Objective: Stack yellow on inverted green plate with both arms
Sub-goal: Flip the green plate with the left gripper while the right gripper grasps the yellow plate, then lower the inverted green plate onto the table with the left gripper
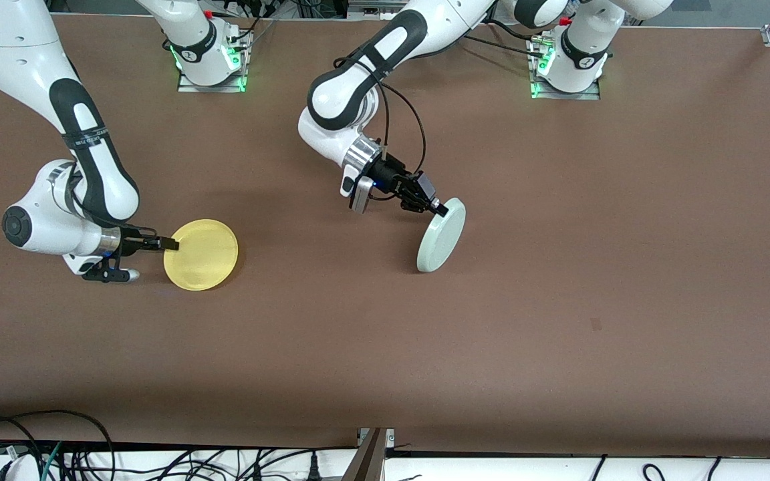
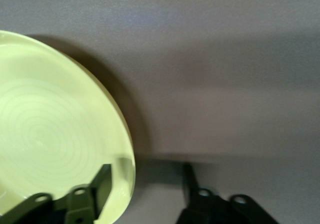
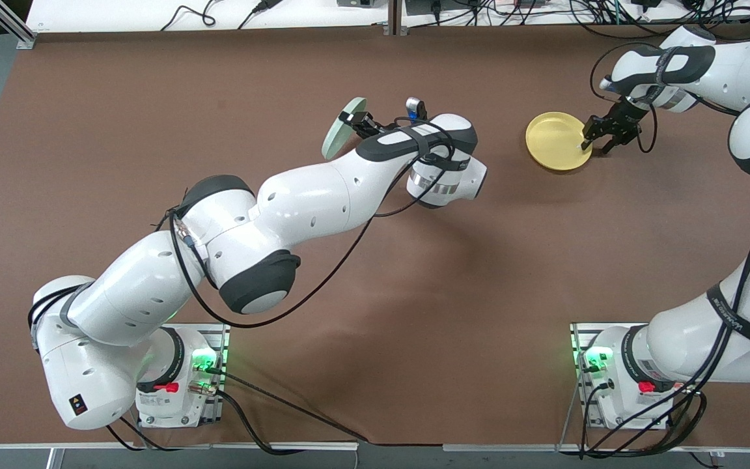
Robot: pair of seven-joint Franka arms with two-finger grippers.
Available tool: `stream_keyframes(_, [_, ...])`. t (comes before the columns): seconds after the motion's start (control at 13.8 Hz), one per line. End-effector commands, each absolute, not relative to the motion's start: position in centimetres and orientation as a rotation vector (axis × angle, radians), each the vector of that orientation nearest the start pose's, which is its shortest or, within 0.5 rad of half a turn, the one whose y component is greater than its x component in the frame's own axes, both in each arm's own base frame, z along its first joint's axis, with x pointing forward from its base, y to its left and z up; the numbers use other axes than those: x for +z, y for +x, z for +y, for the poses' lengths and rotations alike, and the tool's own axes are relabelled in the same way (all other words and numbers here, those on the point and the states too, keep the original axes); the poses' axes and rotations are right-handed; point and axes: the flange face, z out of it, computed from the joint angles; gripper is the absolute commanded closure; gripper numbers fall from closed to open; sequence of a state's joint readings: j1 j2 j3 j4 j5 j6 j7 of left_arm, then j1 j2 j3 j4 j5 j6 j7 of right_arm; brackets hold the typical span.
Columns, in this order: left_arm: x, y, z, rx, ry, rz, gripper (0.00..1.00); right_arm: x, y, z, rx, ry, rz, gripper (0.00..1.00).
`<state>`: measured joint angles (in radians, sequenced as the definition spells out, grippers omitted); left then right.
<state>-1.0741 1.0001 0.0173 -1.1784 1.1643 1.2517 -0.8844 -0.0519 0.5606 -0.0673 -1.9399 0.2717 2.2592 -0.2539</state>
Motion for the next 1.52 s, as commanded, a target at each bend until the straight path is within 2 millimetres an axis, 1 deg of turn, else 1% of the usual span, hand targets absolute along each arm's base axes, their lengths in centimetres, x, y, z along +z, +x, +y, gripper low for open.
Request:
stream_keyframes(0.0, [19.7,43.2,-55.1,-0.617,-1.601,0.359,1.0,17.8,58.5,-6.1,0.285,-2.913,0.075,0.81])
stream_keyframes(0.07, [19.1,42.7,-55.4,-0.624,-1.591,0.371,1.0,17.8,58.5,-5.5,0.29,-2.909,0.065,0.92])
stream_keyframes(0.14, [18.8,42.5,-55.5,-0.623,-1.586,0.376,1.0,17.8,58.6,-5.3,0.292,-2.906,0.06,1.0])
stream_keyframes(0.29, [18.8,42.0,-55.9,-0.629,-1.587,0.387,1.0,18.1,58.8,-5.2,0.297,-2.901,0.052,1.0])
stream_keyframes(0.43, [18.3,41.3,-56.3,-0.633,-1.581,0.403,1.0,19.4,59.5,-5.1,0.292,-2.895,0.038,1.0])
stream_keyframes(0.51, [18.1,41.0,-56.4,-0.632,-1.577,0.408,0.95,20.1,60.0,-5.0,0.299,-2.888,0.03,1.0])
stream_keyframes(0.58, [17.9,40.8,-56.5,-0.632,-1.576,0.414,0.8,20.9,60.4,-5.0,0.306,-2.881,0.021,1.0])
stream_keyframes(0.65, [17.7,40.4,-56.7,-0.633,-1.573,0.421,0.69,21.8,61.1,-4.9,0.31,-2.874,0.011,1.0])
stream_keyframes(0.72, [17.1,39.9,-56.8,-0.636,-1.564,0.431,0.62,22.7,61.6,-4.9,0.316,-2.867,0.003,1.0])
stream_keyframes(0.8, [16.8,39.6,-57.0,-0.638,-1.561,0.436,0.58,23.3,62.0,-4.8,0.323,-2.86,-0.005,1.0])
stream_keyframes(0.87, [16.7,39.5,-57.0,-0.639,-1.562,0.436,0.5,23.9,62.2,-4.9,0.333,-2.856,-0.007,1.0])
stream_keyframes(0.94, [16.8,39.1,-57.3,-0.643,-1.566,0.44,0.34,24.5,62.5,-4.8,0.342,-2.85,-0.015,1.0])
stream_keyframes(1.01, [16.7,38.4,-57.7,-0.649,-1.564,0.45,0.06,25.3,62.9,-4.8,0.339,-2.848,-0.022,1.0])
stream_keyframes(1.08, [16.5,37.6,-58.0,-0.647,-1.565,0.462,0.0,26.2,63.3,-4.9,0.337,-2.849,-0.034,1.0])
stream_keyframes(1.23, [16.5,36.3,-58.8,-0.649,-1.578,0.48,0.0,28.0,64.1,-5.0,0.348,-2.838,-0.049,1.0])
stream_keyframes(1.37, [17.2,35.4,-59.1,-0.602,-1.69,0.431,0.0,30.0,64.9,-5.1,0.324,-2.845,-0.064,1.0])
stream_keyframes(1.45, [17.3,34.3,-59.5,-0.611,-1.741,0.392,0.0,31.1,65.2,-5.1,0.313,-2.846,-0.069,1.0])
